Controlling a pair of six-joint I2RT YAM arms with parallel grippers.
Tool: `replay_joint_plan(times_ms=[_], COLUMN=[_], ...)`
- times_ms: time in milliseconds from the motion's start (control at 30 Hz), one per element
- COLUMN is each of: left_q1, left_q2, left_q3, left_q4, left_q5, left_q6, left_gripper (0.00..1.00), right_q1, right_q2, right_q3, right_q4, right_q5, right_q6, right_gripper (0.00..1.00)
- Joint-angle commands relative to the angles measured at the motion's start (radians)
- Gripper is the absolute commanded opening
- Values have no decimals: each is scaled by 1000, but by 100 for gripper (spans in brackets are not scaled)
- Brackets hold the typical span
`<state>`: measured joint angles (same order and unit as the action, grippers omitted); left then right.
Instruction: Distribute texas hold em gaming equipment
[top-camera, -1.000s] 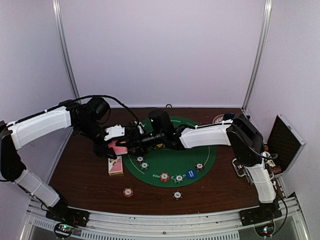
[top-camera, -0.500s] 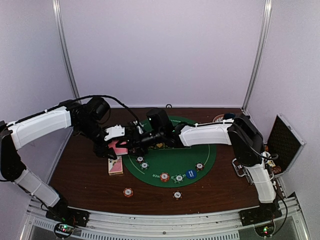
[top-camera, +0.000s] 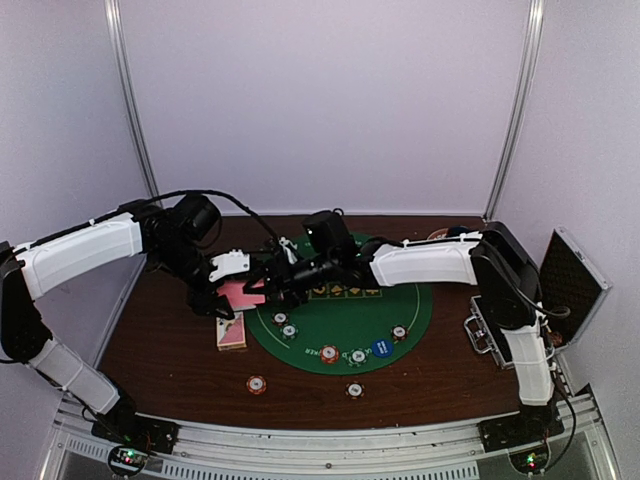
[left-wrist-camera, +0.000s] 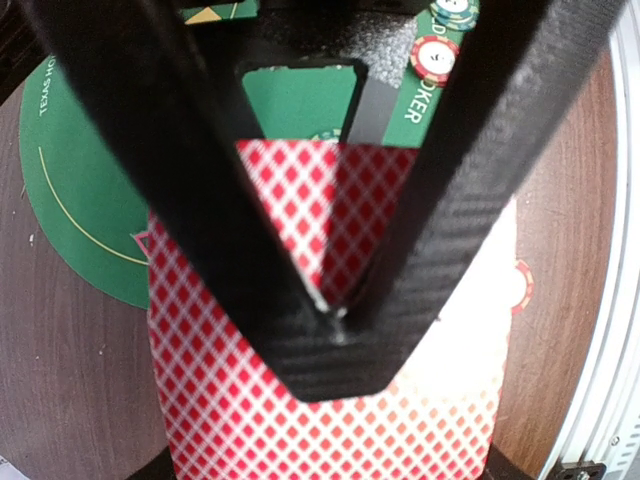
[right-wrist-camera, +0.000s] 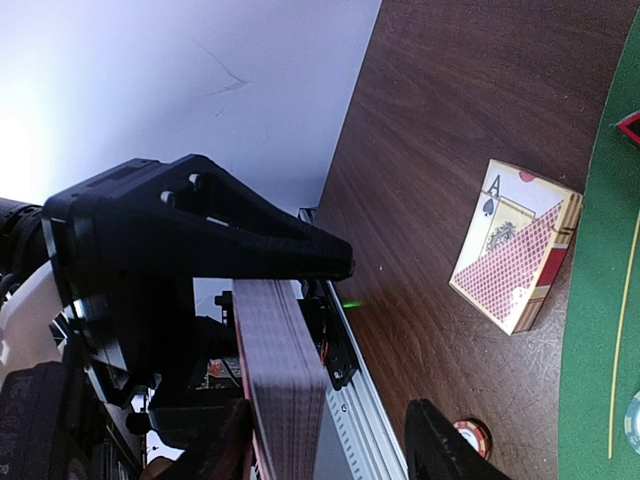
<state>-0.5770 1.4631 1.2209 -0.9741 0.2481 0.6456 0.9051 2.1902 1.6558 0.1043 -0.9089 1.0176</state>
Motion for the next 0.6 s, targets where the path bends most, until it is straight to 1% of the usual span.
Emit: replay_joint_plan(times_ms=[0,133,233,467,567], left_q1=[0,0,0,2,2], left_q2=[-33,-30,-31,-30,-29], left_q3=[14,7,-1,-5,-6], left_q4=[16,26,35,44,45], left_q5=[22,14,6,-9,-15], left_q6=[-19,-21,-25,-29,-29], left_gripper=[24,23,23,22,21], right_q1=[-8,-9,-11,-12,-11], right_q2=[-59,-92,-114,-129,-124], right_q3=[-35,-46,-48,-63,-67], right_q4=[-25,-15,-17,-10,2], right_q5=[6,6,7,-5,-12], right_q6=[-13,-7,-7,7,20], right_gripper=[55,56,53,38,29])
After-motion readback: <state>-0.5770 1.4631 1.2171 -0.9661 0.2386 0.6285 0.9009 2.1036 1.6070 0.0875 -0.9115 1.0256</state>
